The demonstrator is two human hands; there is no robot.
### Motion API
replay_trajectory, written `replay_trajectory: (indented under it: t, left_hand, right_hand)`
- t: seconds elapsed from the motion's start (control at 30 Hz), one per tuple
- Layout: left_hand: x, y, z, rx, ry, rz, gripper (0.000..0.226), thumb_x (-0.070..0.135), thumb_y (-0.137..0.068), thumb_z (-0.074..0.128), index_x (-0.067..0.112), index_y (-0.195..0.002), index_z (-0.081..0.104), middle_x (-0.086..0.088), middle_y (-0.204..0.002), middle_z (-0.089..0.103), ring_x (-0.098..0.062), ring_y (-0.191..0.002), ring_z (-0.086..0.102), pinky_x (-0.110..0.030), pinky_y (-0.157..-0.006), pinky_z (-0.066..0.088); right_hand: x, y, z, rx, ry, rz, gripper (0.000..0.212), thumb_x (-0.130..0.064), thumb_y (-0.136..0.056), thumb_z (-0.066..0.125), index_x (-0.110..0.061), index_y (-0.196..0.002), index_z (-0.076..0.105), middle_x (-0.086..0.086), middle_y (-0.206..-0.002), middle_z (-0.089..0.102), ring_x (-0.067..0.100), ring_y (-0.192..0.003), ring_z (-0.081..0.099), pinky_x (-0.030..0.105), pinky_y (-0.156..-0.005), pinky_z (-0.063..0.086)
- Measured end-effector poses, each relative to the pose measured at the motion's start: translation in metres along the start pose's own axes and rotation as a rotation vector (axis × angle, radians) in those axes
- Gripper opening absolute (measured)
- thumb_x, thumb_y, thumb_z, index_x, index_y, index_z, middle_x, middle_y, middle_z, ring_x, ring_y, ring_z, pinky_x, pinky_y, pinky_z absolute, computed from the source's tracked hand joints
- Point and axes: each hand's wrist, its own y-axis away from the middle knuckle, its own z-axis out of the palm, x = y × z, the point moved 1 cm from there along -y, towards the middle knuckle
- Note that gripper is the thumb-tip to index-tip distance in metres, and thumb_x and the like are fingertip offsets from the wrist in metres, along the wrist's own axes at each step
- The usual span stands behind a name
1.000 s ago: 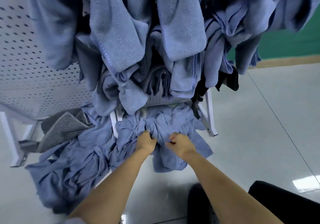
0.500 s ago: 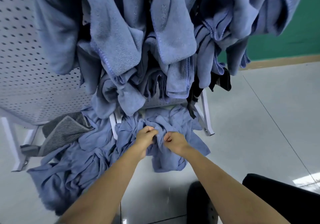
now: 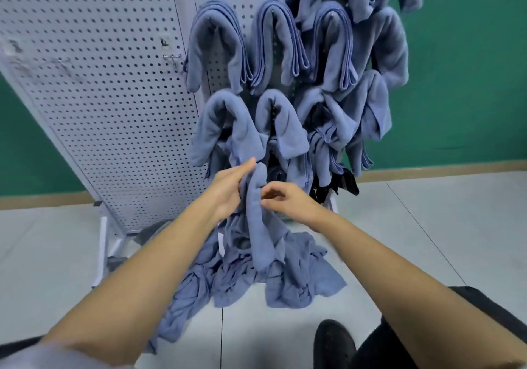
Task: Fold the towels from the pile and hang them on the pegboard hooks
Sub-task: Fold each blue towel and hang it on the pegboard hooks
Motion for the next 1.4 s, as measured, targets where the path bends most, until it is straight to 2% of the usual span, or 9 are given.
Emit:
replay_trajectory:
  t: [0.23,0.4,0.53,0.73,0.87,0.93,1.1,1.23,1.4]
  left_hand:
    - [0.076,0.047,-0.015,-0.028,-0.252,0.297,0.026,0.002,-0.092,0.056,0.009,-0.116,0.063,0.001,-0.095,0.068,-0.006,-0.085,0.061,-0.013,-0.073,0.051]
    - [0.078,0.07,-0.029,-0.178,-0.419,0.263,0.024,0.003,-0.09,0.058,0.019,-0.105,0.068,-0.002,-0.1,0.07,-0.009,-0.089,0.064,-0.018,-0.082,0.051]
    - [0.076,0.072,-0.05,-0.149,-0.46,0.261,0.021,0.004,-0.089,0.059,0.017,-0.103,0.069,0.001,-0.09,0.071,-0.009,-0.084,0.064,-0.016,-0.075,0.051]
    - [0.071,0.08,-0.082,-0.109,-1.073,0.004,0.029,0.039,-0.075,0.078,0.011,-0.081,0.071,0.0,-0.076,0.066,-0.011,-0.071,0.059,-0.025,-0.068,0.044]
    - [0.063,0.083,-0.077,-0.179,-0.654,-0.073,0.023,0.026,-0.089,0.065,0.014,-0.07,0.072,-0.003,-0.083,0.074,-0.014,-0.078,0.069,-0.023,-0.068,0.052]
    - [0.06,0.083,-0.074,-0.222,-0.429,-0.087,0.015,0.024,-0.087,0.068,0.01,-0.09,0.072,-0.007,-0.094,0.073,-0.013,-0.083,0.07,-0.023,-0.069,0.054]
    - [0.048,0.077,-0.07,-0.179,-0.742,-0.115,0.044,0.04,-0.081,0.073,0.014,-0.113,0.061,-0.008,-0.112,0.068,-0.019,-0.105,0.065,-0.037,-0.096,0.051]
    - [0.057,0.079,-0.064,-0.07,-0.177,0.021,0.013,0.025,-0.092,0.06,0.014,-0.094,0.066,-0.006,-0.091,0.068,-0.017,-0.083,0.065,-0.029,-0.081,0.053]
    - [0.071,0.09,-0.062,-0.036,0.142,0.12,0.02,0.029,-0.094,0.056,0.013,-0.087,0.066,-0.005,-0.087,0.072,-0.016,-0.082,0.07,-0.028,-0.073,0.056]
  right_hand:
    - [-0.077,0.003,-0.028,0.067,0.067,-0.014,0.018,0.007,-0.091,0.047,-0.008,-0.089,0.058,0.008,-0.087,0.063,0.018,-0.077,0.057,0.028,-0.071,0.051]
    - [-0.079,-0.005,-0.008,-0.108,0.056,-0.082,0.048,0.005,-0.086,0.05,-0.026,-0.123,0.048,0.001,-0.119,0.057,0.009,-0.091,0.058,0.027,-0.079,0.05]
    - [-0.075,-0.015,0.016,-0.243,0.266,-0.04,0.013,-0.008,-0.087,0.064,-0.005,-0.083,0.052,-0.001,-0.067,0.044,0.001,-0.052,0.038,0.017,-0.055,0.034]
    - [-0.07,-0.029,0.018,-0.005,0.284,-0.176,0.014,-0.009,-0.082,0.069,-0.02,-0.077,0.062,-0.012,-0.066,0.057,-0.005,-0.055,0.047,0.016,-0.06,0.036]
    - [-0.073,-0.035,0.023,0.137,0.239,-0.245,0.008,-0.008,-0.081,0.069,-0.016,-0.081,0.067,-0.01,-0.072,0.064,-0.003,-0.063,0.051,0.02,-0.066,0.044]
    - [-0.076,-0.035,0.026,0.181,0.132,-0.269,0.007,-0.004,-0.083,0.067,-0.01,-0.086,0.069,-0.004,-0.077,0.066,0.002,-0.069,0.055,0.016,-0.069,0.046]
    - [-0.086,-0.035,0.039,0.205,-0.054,-0.319,0.02,0.002,-0.085,0.064,-0.013,-0.098,0.067,-0.004,-0.09,0.067,0.001,-0.074,0.06,0.011,-0.067,0.045]
    - [-0.077,-0.033,0.038,0.288,-0.121,-0.145,0.02,-0.013,-0.087,0.068,-0.014,-0.107,0.063,-0.002,-0.103,0.064,0.007,-0.079,0.06,0.01,-0.066,0.046]
    - [-0.064,-0.017,0.029,0.254,-0.276,0.226,0.036,-0.041,-0.095,0.054,-0.013,-0.072,0.053,-0.002,-0.064,0.054,0.01,-0.055,0.047,0.013,-0.046,0.04]
